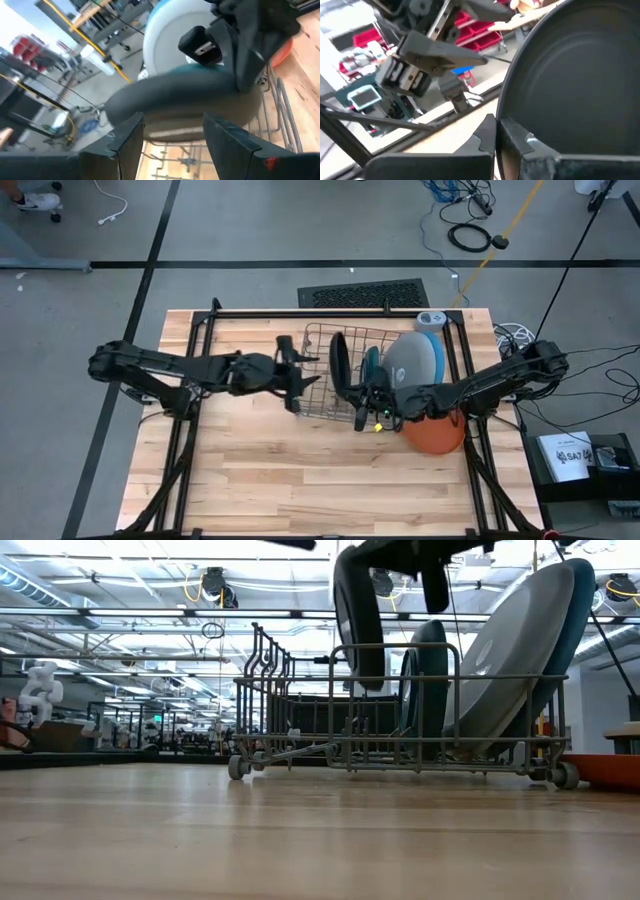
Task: Sort dishes
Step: Put the black plate into the dish rack
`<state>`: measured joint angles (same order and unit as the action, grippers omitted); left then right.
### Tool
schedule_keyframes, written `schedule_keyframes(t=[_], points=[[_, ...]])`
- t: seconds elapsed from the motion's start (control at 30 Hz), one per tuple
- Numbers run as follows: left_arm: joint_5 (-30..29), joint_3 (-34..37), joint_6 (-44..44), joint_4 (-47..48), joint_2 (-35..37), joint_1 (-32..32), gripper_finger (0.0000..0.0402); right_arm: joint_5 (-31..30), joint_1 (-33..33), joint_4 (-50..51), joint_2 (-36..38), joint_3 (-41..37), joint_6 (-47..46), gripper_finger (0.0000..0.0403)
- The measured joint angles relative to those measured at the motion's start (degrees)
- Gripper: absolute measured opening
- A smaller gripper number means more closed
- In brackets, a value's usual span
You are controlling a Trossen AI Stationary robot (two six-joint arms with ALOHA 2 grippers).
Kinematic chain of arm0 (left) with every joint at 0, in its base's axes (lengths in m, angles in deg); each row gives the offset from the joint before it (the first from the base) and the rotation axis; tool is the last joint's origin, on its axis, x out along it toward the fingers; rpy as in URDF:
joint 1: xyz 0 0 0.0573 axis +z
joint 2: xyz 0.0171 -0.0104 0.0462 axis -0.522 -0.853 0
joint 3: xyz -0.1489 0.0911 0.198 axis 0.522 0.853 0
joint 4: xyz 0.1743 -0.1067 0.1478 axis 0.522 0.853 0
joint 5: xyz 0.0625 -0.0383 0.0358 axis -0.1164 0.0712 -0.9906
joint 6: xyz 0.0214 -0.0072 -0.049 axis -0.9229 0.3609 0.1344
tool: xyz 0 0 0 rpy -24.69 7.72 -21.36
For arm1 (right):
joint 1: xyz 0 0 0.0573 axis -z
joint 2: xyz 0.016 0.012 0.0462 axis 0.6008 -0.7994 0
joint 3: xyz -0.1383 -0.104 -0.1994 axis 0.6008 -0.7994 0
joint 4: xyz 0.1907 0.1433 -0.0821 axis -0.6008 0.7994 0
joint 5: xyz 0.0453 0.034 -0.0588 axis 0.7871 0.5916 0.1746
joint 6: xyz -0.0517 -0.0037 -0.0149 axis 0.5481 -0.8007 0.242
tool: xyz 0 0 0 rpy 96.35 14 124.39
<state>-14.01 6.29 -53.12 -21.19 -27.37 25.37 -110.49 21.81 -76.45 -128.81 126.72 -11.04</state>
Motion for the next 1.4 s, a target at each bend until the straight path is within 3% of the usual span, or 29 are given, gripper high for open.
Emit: schedule_keyframes(t=[0.17, 0.33, 0.73, 1.1, 1.4], points=[[0.32, 0.05, 3.92, -0.97, -2.81, 1.88, 0.0205, -3.98, -0.06, -3.55, -3.63, 0.07, 0.53, 0.0], [4.32, 0.0, 8.36, -1.35, -5.09, 3.73, 0.0205, -5.16, -0.3, -6.42, -6.08, 0.22, 1.19, 0.0], [8.96, 0.11, 8.77, -4.49, -10.65, 6.23, 0.0205, -11.06, -3.1, 0.61, -6.25, -0.04, -4.9, 0.0], [9.41, 0.11, 8.32, -7.36, -14.46, 7.46, 0.0205, -12.05, -2.93, 5.66, -6.36, -0.22, -5.18, 0.0002], [4.4, 0.04, -1.0, -6.71, -11.53, 7.18, 0.0205, -9.86, -2.95, 5.34, -6.36, -0.11, -4.43, 0.0004]])
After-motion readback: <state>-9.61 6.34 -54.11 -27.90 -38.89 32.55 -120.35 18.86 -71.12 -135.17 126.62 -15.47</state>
